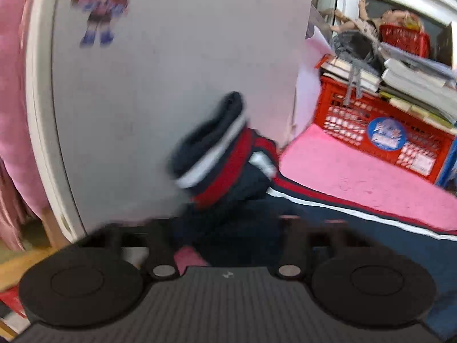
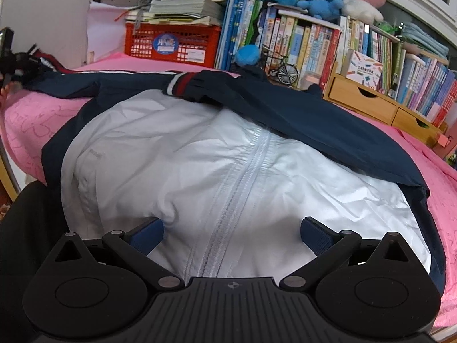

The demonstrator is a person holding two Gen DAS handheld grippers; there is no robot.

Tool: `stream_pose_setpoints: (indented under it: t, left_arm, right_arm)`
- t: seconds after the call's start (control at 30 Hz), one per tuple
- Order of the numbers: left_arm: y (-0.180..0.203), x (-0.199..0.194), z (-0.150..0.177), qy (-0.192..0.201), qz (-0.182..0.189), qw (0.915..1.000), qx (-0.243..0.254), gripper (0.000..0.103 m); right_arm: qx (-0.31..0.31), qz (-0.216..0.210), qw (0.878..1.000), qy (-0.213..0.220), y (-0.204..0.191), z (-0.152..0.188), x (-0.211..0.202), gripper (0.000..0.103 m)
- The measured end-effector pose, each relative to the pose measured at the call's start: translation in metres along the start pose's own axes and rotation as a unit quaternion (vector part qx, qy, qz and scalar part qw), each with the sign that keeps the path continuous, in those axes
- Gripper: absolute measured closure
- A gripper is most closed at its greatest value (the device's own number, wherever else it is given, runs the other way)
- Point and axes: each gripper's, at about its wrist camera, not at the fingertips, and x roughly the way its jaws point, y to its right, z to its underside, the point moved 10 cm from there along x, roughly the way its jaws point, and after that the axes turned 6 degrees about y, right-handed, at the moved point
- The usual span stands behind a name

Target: Fold clothes

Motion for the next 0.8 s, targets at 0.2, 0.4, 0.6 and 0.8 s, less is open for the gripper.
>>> stream_pose_setpoints:
  t: [0.2,0.4,0.6,0.8]
  left_arm:
    - [0.05,-0.036,-0.026,0.049,0.047,0.9971,0.033,0.089]
    - [0.193,-0.146,-0.063,0.127,0.25,0.9588,0.049,0.089]
    - [0.374,-0.208,0.044,0.024,0.399,0.9027,0.158,0.064]
    - [0.4,-0.223,0.136,-0.067,0.43,0.8798,0.193,0.036]
  right_arm:
    - [-0.001,-0.004,1.0,0.008,0.001,0.001,-0.001,0.0]
    - [0.025,-0.016,0.999,0.015,0.008,-0.002,-0.002,0.0]
    - [0.128,-0.022,0.991,0.016,0.041,-0.007,-0.008,0.0]
    - [0.215,-0.012,0.975,0.055,0.09,-0.021,-0.021,0.0]
